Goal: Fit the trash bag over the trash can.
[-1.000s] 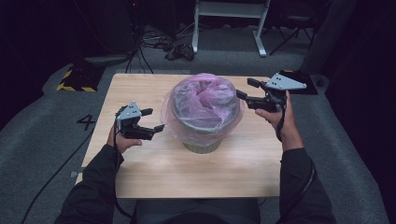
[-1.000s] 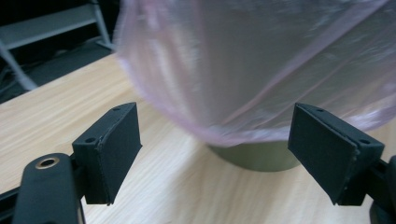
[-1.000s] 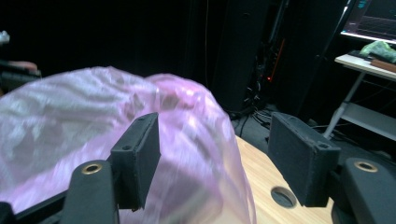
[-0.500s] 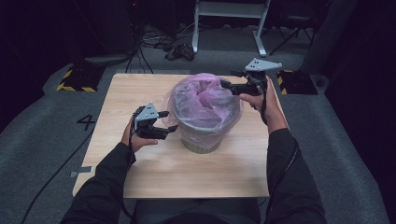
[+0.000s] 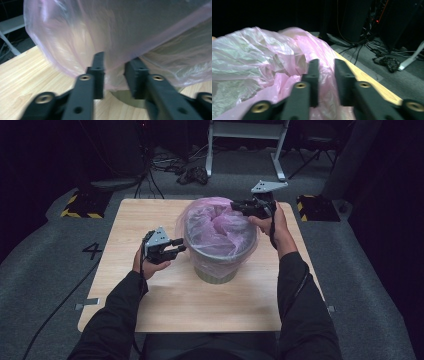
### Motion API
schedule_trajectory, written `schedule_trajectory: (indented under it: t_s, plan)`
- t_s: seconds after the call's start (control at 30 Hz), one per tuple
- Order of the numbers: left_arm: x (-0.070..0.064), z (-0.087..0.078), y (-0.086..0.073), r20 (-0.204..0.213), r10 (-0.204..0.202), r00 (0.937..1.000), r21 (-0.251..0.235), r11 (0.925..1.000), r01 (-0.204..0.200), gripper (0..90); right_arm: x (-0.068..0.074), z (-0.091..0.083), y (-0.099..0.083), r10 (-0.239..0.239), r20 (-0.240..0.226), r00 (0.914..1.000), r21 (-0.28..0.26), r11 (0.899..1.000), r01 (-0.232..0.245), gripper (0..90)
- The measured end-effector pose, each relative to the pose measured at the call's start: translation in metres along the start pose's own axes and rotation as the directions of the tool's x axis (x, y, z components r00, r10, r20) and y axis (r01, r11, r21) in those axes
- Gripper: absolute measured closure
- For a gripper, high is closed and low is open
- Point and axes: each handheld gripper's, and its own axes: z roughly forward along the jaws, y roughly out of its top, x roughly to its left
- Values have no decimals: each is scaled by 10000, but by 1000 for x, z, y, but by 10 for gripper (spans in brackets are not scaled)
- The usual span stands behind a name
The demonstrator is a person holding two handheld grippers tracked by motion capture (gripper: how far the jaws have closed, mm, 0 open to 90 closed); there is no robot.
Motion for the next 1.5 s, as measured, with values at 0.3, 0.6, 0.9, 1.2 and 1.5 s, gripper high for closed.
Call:
schedule_trajectory:
  t_s: [0.3,0.6,0.9,1.2,1.5]
  plan:
    - [7,5,9,203,146,9997,106,9998,-148,900,-16,0,-5,664,1469,9869,138,9975,-692,900]
    - [11,15,4,330,138,9994,426,9990,-152,900,-34,10,-33,1453,1754,9737,671,9850,-1591,900]
    - [9,12,-6,359,-60,9993,603,9982,39,713,-32,14,-62,1551,1465,9770,1003,9802,-1706,843]
    - [-2,-29,-12,-352,-354,9988,1174,9923,393,231,-26,-32,-44,870,1972,9765,219,9954,-931,532]
    - [-29,-45,-40,-272,-63,9996,2150,9765,120,186,17,-66,-4,-186,604,9980,-1062,9940,250,401]
